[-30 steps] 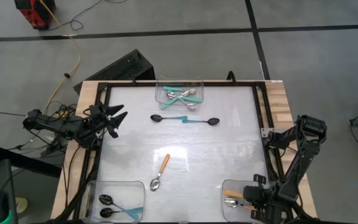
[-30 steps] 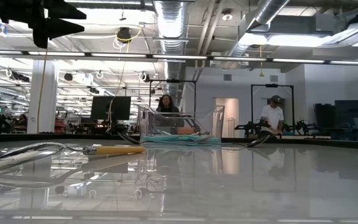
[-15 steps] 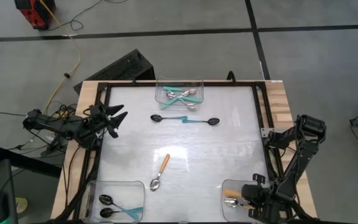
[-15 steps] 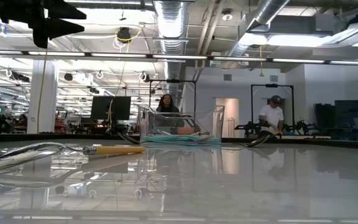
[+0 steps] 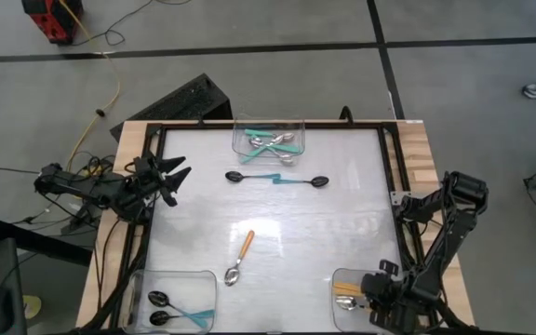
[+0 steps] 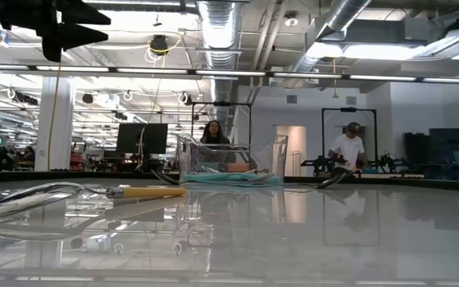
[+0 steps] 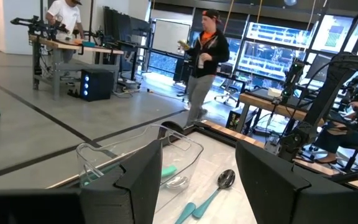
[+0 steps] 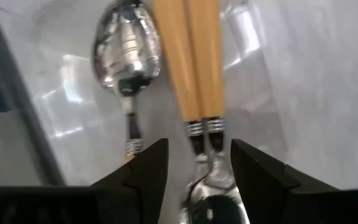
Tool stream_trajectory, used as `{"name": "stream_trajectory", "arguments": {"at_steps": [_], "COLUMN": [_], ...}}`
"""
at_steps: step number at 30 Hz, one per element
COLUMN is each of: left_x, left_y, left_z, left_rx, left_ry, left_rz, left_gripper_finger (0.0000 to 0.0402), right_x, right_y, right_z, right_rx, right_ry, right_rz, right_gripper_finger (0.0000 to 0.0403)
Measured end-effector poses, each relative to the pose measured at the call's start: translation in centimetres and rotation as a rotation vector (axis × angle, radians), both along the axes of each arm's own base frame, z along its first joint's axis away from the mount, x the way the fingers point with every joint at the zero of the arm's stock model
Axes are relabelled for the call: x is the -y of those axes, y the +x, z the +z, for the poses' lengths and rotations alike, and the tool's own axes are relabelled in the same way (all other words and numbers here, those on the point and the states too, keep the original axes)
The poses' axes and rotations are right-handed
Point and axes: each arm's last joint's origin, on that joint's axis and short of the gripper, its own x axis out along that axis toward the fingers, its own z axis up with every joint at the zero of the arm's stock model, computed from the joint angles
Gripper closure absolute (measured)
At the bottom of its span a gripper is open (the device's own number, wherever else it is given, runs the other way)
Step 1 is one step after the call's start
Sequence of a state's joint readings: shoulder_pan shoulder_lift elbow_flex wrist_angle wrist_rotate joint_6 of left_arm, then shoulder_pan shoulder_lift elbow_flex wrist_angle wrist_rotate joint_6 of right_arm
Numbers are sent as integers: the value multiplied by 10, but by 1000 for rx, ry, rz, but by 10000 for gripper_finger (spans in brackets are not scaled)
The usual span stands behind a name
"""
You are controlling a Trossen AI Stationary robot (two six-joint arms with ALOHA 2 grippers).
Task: Sort silverware by color (type)
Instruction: Put the right orange spoon into the bottom right transparent bin, then put the orange spoon into the bottom right transparent bin
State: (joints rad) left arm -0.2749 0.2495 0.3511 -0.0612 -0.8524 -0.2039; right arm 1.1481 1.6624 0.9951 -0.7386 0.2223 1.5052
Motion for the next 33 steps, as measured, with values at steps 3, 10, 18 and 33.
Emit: {"name": "stream_trajectory", "arguments": {"at_steps": [3,10,18,33], "left_x": [0,0,0,0], "left_y": [0,0,0,0], "left_z": [0,0,0,0], "left_rx": [0,0,-5,-2], "left_ry": [0,0,7,6], "left_rz": [0,0,0,1], "left_gripper_finger": [212,212,212,212], "right_x": [-2,-7,-12,0], "right_y": [1,4,7,25], "right_z": [6,20,31,65], "right_rx": [-7,-10,-12,-101], "right_ry": [-3,-7,19,-44], "right_rz": [-3,4,6,-60], "right_gripper_finger": [207,222,227,227]}}
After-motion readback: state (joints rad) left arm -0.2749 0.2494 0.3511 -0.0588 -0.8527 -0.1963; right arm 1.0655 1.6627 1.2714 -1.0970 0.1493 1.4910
